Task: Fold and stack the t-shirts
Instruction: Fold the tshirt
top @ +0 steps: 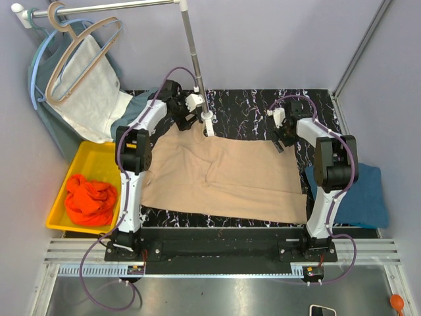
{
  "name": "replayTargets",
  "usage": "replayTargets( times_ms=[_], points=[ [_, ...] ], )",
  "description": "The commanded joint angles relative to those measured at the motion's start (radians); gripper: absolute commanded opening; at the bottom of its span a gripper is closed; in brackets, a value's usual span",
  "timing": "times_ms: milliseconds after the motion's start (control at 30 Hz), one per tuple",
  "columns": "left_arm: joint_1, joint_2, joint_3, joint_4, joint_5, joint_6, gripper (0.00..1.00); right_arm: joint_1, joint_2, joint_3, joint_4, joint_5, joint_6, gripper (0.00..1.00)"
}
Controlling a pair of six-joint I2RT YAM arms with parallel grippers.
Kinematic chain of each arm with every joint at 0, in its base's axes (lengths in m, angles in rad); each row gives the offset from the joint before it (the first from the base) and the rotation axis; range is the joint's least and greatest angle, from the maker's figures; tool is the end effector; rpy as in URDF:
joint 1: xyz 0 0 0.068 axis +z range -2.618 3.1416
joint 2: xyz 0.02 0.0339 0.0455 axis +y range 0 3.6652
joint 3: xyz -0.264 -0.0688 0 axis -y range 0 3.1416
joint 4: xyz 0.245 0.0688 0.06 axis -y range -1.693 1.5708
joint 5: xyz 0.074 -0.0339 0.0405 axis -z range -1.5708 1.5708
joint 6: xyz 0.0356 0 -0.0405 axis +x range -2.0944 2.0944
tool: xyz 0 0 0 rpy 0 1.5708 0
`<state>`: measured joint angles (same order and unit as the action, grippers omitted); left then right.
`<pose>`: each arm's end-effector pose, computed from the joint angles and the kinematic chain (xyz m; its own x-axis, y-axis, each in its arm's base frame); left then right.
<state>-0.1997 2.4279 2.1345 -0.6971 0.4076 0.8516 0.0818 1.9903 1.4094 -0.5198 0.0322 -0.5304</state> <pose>0.5166 -0.1190 0.1837 -0.2427 0.7538 -0.6106 0.8770 0.4396 0.1941 0.4136 0.0328 0.1726 -0.7325 -0.5674 -0.3762 -0.5074 0.8235 -0.2539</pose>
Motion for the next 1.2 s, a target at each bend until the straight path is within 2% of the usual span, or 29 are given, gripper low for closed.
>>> replayTargets(
  times_ms=[0, 167, 333, 433, 467, 533, 567, 800, 1167],
  points=[
    [-0.004, 0.029, 0.073, 0.047, 0.043, 0.063, 0.94, -0.004, -0.021, -0.018, 0.012, -0.026, -0.010, 0.88],
    [-0.009, 0.072, 0.107, 0.047, 0.039, 0.086, 0.92, -0.004, -0.035, -0.030, 0.017, -0.031, -0.010, 0.87],
    [-0.015, 0.092, 0.120, 0.045, 0.028, 0.115, 0.86, -0.005, -0.042, -0.046, 0.021, -0.023, -0.017, 0.87],
    [-0.023, 0.094, 0.117, 0.041, 0.023, 0.127, 0.74, -0.005, -0.042, -0.049, 0.026, -0.023, -0.016, 0.87],
    [-0.024, 0.089, 0.114, 0.035, 0.022, 0.135, 0.60, -0.005, -0.042, -0.049, 0.029, -0.023, -0.016, 0.86],
    [-0.033, 0.086, 0.096, 0.036, 0.014, 0.150, 0.47, -0.005, -0.038, -0.047, 0.030, -0.023, -0.016, 0.86],
    [-0.035, 0.080, 0.079, 0.036, 0.007, 0.155, 0.37, -0.004, -0.038, -0.047, 0.030, -0.022, -0.016, 0.86],
    [-0.053, 0.054, 0.033, 0.038, -0.027, 0.168, 0.09, -0.005, -0.028, -0.049, 0.070, 0.018, -0.023, 0.85],
    [-0.056, -0.070, -0.108, 0.108, -0.076, 0.133, 0.00, -0.043, -0.027, -0.021, 0.101, 0.028, -0.010, 0.85]
  ],
)
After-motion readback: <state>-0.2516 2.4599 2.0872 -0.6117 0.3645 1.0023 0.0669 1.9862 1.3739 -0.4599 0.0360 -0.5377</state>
